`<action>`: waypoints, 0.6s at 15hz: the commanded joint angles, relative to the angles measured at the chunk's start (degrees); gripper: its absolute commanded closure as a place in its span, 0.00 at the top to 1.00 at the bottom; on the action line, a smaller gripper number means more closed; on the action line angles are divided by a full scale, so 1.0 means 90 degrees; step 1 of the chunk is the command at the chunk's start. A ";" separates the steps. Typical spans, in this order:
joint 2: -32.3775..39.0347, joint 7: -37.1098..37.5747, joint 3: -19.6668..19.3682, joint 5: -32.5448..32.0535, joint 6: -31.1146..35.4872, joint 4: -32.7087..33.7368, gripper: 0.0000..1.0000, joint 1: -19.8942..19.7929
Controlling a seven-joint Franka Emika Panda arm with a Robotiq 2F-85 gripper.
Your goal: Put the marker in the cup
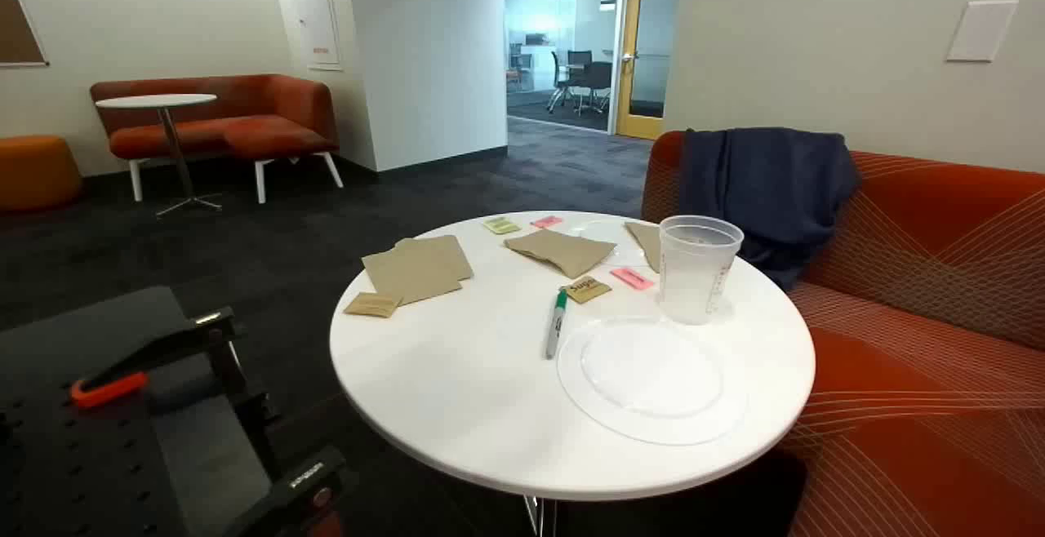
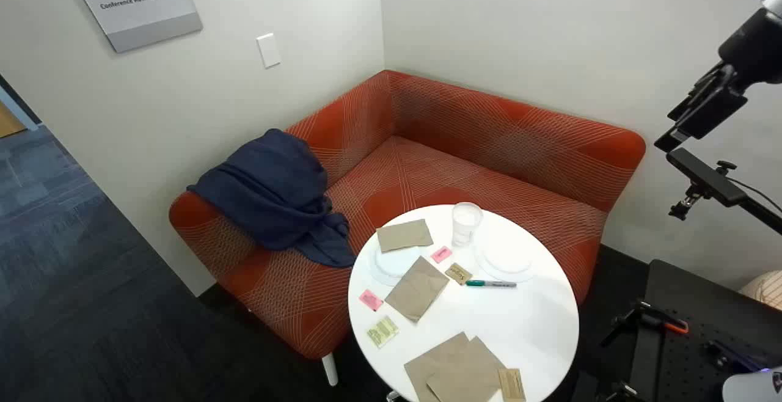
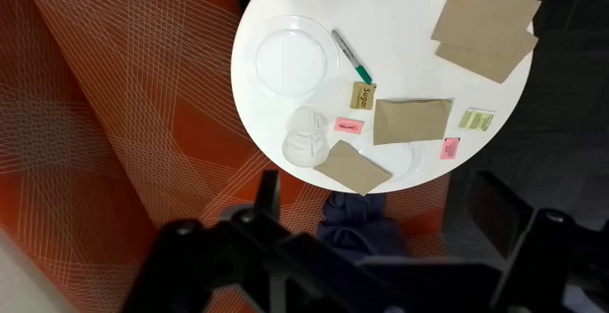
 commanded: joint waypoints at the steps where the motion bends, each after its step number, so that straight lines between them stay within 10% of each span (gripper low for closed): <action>1: 0.0006 -0.0003 0.0006 0.0006 -0.0012 0.0013 1.00 -0.0006; 9: 0.0103 -0.0180 -0.0066 -0.0005 0.0066 0.0022 1.00 0.0060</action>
